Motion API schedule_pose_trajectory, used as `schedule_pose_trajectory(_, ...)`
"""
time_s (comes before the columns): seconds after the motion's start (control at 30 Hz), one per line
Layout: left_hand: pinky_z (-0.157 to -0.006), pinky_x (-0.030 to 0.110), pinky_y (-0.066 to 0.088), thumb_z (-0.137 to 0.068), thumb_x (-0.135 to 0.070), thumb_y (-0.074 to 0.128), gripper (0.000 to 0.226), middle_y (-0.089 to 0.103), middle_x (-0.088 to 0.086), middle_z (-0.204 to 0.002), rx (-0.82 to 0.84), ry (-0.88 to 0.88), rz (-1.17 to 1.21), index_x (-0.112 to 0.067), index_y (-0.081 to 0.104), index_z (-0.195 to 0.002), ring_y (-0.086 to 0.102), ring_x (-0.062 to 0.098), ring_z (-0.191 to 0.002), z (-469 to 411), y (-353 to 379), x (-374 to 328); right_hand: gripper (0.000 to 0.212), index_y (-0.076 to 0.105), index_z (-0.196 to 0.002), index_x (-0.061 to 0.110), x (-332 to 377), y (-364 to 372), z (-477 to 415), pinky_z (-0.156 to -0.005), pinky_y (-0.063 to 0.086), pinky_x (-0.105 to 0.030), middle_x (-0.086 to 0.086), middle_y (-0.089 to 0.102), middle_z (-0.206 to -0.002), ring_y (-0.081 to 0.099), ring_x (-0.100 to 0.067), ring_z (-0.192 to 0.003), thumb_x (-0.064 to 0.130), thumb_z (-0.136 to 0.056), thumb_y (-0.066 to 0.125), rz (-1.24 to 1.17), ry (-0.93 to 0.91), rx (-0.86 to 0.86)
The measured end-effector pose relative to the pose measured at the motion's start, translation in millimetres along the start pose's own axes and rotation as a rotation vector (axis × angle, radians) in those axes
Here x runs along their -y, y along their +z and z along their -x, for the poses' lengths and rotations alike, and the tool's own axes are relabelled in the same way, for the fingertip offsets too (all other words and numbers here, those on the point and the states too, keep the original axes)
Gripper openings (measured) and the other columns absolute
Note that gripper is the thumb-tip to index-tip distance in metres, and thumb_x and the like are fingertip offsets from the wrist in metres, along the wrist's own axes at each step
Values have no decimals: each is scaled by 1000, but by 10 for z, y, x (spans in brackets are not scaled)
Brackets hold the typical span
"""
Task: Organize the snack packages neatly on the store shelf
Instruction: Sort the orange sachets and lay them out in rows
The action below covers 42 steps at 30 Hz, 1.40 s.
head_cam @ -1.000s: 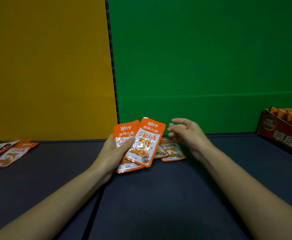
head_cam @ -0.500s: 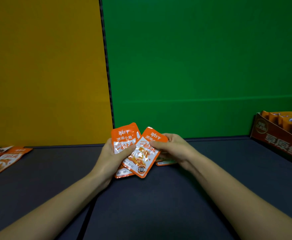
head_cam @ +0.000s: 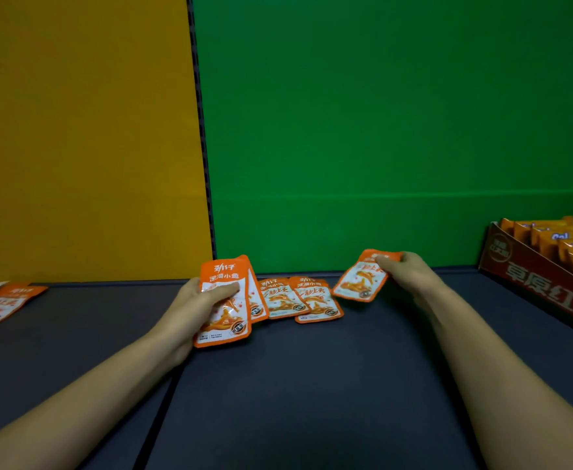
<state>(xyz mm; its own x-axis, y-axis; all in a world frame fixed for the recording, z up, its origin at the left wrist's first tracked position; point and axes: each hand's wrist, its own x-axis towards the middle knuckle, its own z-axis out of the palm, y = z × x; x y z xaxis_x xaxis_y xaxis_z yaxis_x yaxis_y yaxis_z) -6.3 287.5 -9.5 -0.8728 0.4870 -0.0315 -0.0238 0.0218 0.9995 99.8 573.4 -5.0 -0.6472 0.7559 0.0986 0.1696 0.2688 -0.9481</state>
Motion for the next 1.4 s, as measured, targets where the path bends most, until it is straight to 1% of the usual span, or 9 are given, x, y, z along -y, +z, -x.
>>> schedule_pose_trajectory(0.17,-45,23,54,-87,-18,62,11,74,0,-64,37,-23,-35,-15,57,-96,69,14,-51,-2,6,3,29,62,-106,-9,-7,-21,49,-88,47,-35,-23,66,-111,59,-21,-86,14,-91,59,183,53,132)
schedule_pose_trajectory(0.33,-46,24,54,-87,-20,62,14,73,5,-75,47,-38,-34,-16,55,-99,70,14,-52,14,10,-13,36,56,-119,-9,8,-4,38,-86,49,-34,-18,66,-105,60,-20,-76,16,-93,57,232,81,172)
schedule_pose_trajectory(0.5,-44,24,53,-87,-19,63,14,73,4,-69,76,-52,-34,-16,54,-98,69,15,-51,43,46,-8,49,53,-127,-2,-62,90,-12,-98,46,-39,-16,64,-118,60,-29,-109,31,-91,58,466,2,95)
schedule_pose_trajectory(0.67,-46,24,55,-86,-18,64,17,74,4,-73,97,-58,-41,-18,54,-101,70,15,-54,64,75,-18,58,47,-135,8,-114,176,-60,-98,44,-38,-13,56,-132,53,-30,-120,45,-91,53,678,-64,60)
schedule_pose_trajectory(0.8,-46,23,55,-87,-18,62,13,75,-1,-67,154,-43,-39,-19,57,-98,71,13,-55,96,101,-21,57,50,-130,10,-84,201,33,-95,42,-41,-13,52,-131,48,-31,-121,52,-93,43,974,-211,-48)
schedule_pose_trajectory(0.9,-50,24,56,-86,-18,63,15,76,0,-72,190,9,-15,-19,57,-100,71,13,-59,135,115,-38,45,63,-114,10,138,284,212,-87,44,-38,-12,60,-116,55,-29,-109,44,-96,40,818,-419,-90)
schedule_pose_trajectory(0.97,-52,25,57,-86,-17,62,18,76,1,-77,224,39,7,-19,57,-103,72,14,-63,174,125,-47,47,69,-99,8,300,380,407,-83,45,-36,-12,66,-104,60,-29,-100,42,-97,37,684,-489,40)
schedule_pose_trajectory(1.17,-55,24,58,-87,-15,60,15,76,1,-78,313,58,6,-17,57,-102,72,14,-64,325,170,-55,42,64,-73,10,395,571,931,-85,48,-40,-13,71,-94,63,-25,-87,43,-94,47,412,-424,428)
schedule_pose_trajectory(1.4,-63,24,58,-83,-24,66,15,77,7,-85,241,65,-90,-12,68,-91,73,17,-70,327,167,0,34,46,-60,18,177,305,970,-68,31,-30,-5,52,-69,44,-15,-69,29,-89,59,237,-306,315)
